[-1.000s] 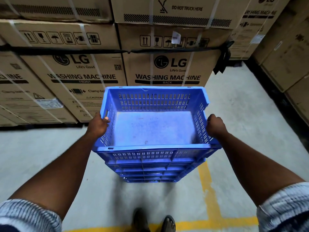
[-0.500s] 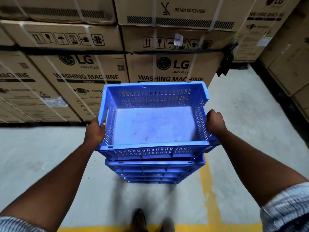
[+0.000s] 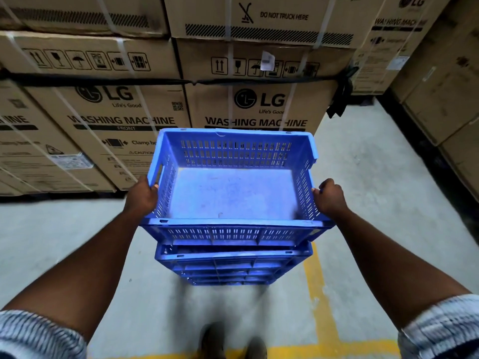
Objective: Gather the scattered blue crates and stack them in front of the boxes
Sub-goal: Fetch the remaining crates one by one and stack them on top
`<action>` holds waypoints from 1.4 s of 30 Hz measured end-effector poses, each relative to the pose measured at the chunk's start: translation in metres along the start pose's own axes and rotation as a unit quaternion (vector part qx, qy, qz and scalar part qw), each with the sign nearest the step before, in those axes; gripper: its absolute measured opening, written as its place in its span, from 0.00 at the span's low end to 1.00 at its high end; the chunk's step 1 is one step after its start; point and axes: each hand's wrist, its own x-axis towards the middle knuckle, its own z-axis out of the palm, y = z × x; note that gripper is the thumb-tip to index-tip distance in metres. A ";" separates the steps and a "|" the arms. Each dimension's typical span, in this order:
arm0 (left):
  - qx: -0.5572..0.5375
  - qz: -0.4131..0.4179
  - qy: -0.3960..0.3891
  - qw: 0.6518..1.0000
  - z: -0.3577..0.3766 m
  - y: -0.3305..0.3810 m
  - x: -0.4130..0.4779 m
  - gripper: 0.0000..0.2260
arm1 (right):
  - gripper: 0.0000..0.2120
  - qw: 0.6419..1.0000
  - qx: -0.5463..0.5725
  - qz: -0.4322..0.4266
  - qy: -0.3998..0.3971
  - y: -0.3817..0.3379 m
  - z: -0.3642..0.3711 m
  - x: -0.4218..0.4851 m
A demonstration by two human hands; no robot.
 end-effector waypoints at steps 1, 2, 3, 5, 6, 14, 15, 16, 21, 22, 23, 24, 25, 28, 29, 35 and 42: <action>-0.005 -0.003 -0.004 1.000 0.000 -0.002 0.002 0.11 | 0.14 1.000 0.011 0.011 0.002 0.002 -0.001 -0.004; -0.006 -0.004 -0.011 1.000 -0.001 -0.005 0.002 0.11 | 0.14 1.000 0.022 0.022 0.004 0.003 0.000 -0.008; -0.011 -0.004 -0.016 1.000 -0.001 -0.010 0.003 0.11 | 0.14 0.999 0.028 0.031 0.004 0.004 0.001 -0.012; -0.035 -0.011 -0.022 0.999 -0.003 -0.018 -0.003 0.12 | 0.13 0.999 0.030 0.035 -0.002 0.000 0.003 -0.016; -0.049 -0.016 -0.024 0.998 -0.006 -0.018 -0.011 0.12 | 0.13 0.999 0.026 0.034 -0.006 -0.003 0.003 -0.016; -0.093 -0.056 -0.001 0.994 -0.008 -0.034 -0.082 0.16 | 0.16 0.999 -0.014 0.017 -0.041 -0.021 -0.002 0.001; -0.107 -0.064 0.003 0.992 -0.005 -0.036 -0.090 0.15 | 0.16 0.999 -0.013 0.017 -0.039 -0.023 -0.002 0.004; -0.117 -0.070 0.006 0.991 -0.004 -0.035 -0.096 0.14 | 0.16 0.999 -0.013 0.020 -0.036 -0.023 -0.002 0.006; -0.137 -0.074 0.021 0.988 -0.003 -0.023 -0.086 0.14 | 0.17 1.000 0.003 0.028 -0.003 -0.023 -0.003 0.005; -0.137 -0.072 0.019 0.988 -0.004 -0.019 -0.080 0.15 | 0.17 0.999 0.012 0.034 0.003 -0.022 -0.004 0.003; -0.135 -0.069 0.015 0.988 -0.004 -0.015 -0.073 0.15 | 0.18 0.999 0.021 0.040 0.010 -0.020 -0.005 0.000; -0.132 -0.068 0.011 0.989 -0.004 -0.011 -0.066 0.15 | 0.18 0.998 0.029 0.047 0.017 -0.018 -0.005 -0.003; -0.127 -0.066 0.009 0.990 -0.004 -0.007 -0.059 0.15 | 0.18 0.998 0.034 0.055 0.023 -0.016 -0.006 -0.006; -0.121 -0.073 0.007 0.990 -0.003 -0.002 -0.048 0.15 | 0.17 0.998 0.025 0.057 0.018 -0.006 -0.006 -0.016; -0.124 -0.076 0.004 0.989 -0.003 -0.003 -0.048 0.15 | 0.16 0.998 0.020 0.051 0.013 -0.004 -0.005 -0.020; -0.141 -0.086 -0.020 0.986 -0.005 -0.023 -0.069 0.17 | 0.14 0.999 0.010 0.030 -0.008 0.004 -0.003 -0.037; -0.151 -0.100 -0.034 0.983 -0.011 -0.031 -0.090 0.20 | 0.14 0.999 0.013 0.037 -0.025 0.007 -0.008 -0.051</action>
